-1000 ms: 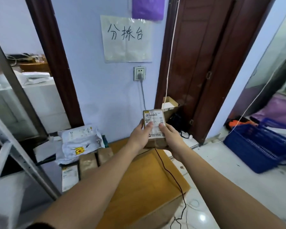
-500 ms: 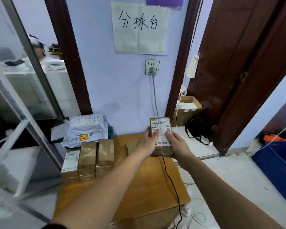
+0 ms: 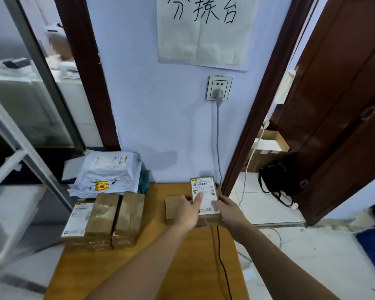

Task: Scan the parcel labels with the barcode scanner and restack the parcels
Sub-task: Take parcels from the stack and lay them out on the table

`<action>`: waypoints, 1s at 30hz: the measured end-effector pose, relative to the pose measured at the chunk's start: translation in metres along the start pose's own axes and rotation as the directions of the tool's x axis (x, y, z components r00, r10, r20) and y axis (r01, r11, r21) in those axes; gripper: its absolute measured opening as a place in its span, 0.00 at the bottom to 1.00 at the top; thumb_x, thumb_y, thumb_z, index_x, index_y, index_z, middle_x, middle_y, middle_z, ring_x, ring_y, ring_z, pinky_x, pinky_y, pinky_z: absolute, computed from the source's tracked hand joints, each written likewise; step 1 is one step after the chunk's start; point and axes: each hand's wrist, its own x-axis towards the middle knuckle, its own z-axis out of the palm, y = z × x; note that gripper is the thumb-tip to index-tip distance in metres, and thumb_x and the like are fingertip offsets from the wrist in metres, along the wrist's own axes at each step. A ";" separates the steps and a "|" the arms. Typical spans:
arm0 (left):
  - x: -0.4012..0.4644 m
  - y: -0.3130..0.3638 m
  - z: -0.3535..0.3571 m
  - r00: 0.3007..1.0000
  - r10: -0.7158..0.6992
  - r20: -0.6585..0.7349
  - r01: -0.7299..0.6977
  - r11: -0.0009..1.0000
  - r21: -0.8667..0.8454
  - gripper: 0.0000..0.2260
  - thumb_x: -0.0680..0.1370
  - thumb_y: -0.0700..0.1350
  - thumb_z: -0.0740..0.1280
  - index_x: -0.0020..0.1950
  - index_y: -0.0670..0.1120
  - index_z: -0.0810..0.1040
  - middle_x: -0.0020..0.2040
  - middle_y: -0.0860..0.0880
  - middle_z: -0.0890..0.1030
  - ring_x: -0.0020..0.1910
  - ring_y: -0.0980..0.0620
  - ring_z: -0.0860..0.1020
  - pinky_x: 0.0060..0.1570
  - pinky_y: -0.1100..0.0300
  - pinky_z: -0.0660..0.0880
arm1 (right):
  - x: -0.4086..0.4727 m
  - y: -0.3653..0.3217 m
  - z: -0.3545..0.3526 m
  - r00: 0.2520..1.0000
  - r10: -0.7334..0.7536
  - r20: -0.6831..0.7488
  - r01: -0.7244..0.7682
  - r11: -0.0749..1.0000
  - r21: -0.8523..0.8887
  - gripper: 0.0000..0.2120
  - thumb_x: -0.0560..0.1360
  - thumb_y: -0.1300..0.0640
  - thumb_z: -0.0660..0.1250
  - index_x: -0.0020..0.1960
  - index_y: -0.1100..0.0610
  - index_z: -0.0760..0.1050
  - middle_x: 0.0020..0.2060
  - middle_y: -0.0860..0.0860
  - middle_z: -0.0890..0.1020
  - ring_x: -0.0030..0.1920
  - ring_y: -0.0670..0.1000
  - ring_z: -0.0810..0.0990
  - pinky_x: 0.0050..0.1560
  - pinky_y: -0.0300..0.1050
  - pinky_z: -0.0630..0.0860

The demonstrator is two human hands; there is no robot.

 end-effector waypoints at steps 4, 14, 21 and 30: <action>0.032 -0.023 0.013 0.998 -0.039 -0.054 0.040 0.999 0.022 0.18 0.85 0.55 0.61 0.66 0.41 0.73 0.48 0.51 0.83 0.38 0.57 0.83 0.25 0.70 0.74 | 0.043 0.019 0.006 1.000 0.027 0.013 -0.026 0.998 -0.052 0.30 0.74 0.50 0.70 0.74 0.53 0.71 0.56 0.52 0.86 0.52 0.55 0.87 0.58 0.59 0.84; 0.126 -0.077 0.047 0.994 -0.099 -0.043 0.104 0.985 0.137 0.14 0.85 0.50 0.63 0.69 0.49 0.75 0.64 0.50 0.82 0.51 0.56 0.80 0.38 0.68 0.72 | 0.150 0.068 0.013 0.999 0.030 -0.032 -0.036 0.975 -0.219 0.24 0.83 0.51 0.63 0.78 0.53 0.65 0.60 0.50 0.81 0.54 0.49 0.81 0.47 0.42 0.79; 0.158 -0.106 0.070 0.990 -0.111 -0.091 0.128 0.970 0.207 0.14 0.85 0.47 0.62 0.71 0.47 0.76 0.66 0.48 0.82 0.60 0.49 0.81 0.36 0.69 0.69 | 0.191 0.094 0.019 0.999 0.020 -0.030 -0.030 0.919 -0.392 0.18 0.84 0.56 0.59 0.74 0.51 0.72 0.62 0.51 0.83 0.55 0.51 0.81 0.56 0.49 0.80; 0.124 -0.074 0.039 0.991 -0.131 -0.019 0.130 0.937 0.323 0.29 0.85 0.58 0.59 0.83 0.48 0.59 0.79 0.48 0.69 0.75 0.46 0.71 0.70 0.56 0.69 | 0.188 0.093 0.016 0.996 -0.081 -0.045 0.039 0.809 -0.587 0.16 0.84 0.53 0.60 0.70 0.55 0.69 0.57 0.52 0.81 0.49 0.52 0.82 0.47 0.50 0.81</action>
